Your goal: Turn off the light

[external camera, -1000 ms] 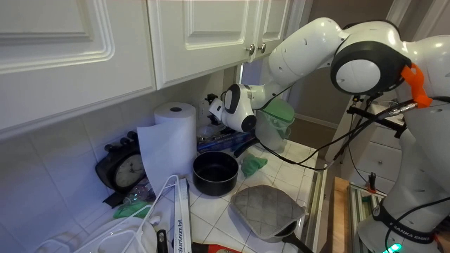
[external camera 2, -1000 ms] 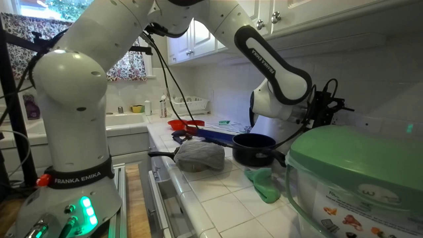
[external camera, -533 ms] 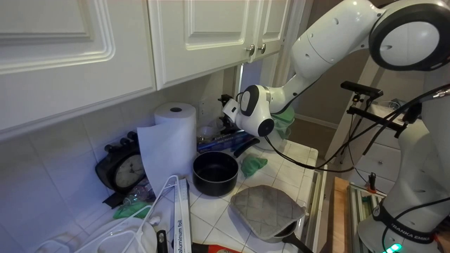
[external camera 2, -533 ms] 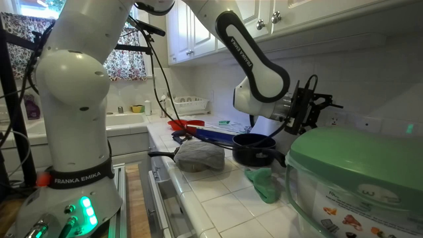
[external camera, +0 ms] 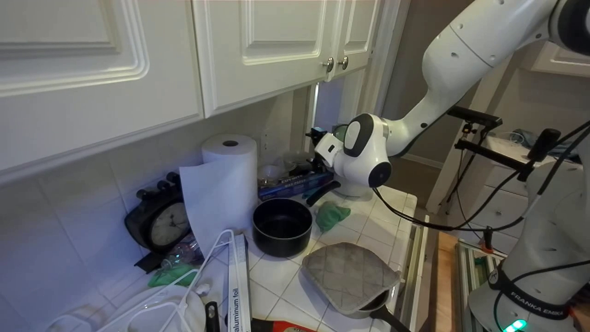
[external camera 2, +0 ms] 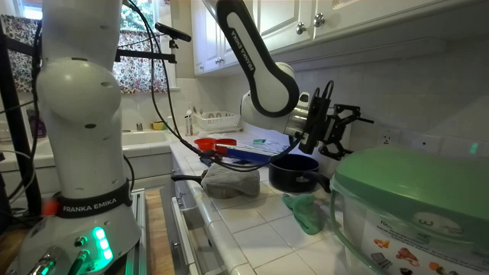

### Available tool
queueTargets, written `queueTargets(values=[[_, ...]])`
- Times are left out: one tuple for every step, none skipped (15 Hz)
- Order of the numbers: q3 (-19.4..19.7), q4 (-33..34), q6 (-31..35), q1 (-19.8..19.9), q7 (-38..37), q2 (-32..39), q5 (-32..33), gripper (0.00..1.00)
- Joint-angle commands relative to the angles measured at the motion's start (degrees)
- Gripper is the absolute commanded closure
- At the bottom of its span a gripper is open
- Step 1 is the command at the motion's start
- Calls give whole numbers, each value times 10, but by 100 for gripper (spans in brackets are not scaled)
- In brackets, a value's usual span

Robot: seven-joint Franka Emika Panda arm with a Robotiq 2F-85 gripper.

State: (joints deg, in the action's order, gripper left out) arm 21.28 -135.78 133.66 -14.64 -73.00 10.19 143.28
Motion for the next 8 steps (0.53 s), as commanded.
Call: queueTargets(values=[[-86, -77, 1, 92, 86, -113, -56, 0], [-100, -83, 10, 109, 103, -133, -73, 0], [-111, -91, 20, 120, 136, -158, -106, 0], [-118, -93, 41, 130, 170, -176, -141, 0], [-122, -92, 69, 139, 213, -194, -186, 0], [-123, -92, 95, 145, 252, -209, -227, 0], [-122, -90, 126, 150, 297, -222, -277, 0], [-117, -89, 156, 156, 339, -227, -323, 0]])
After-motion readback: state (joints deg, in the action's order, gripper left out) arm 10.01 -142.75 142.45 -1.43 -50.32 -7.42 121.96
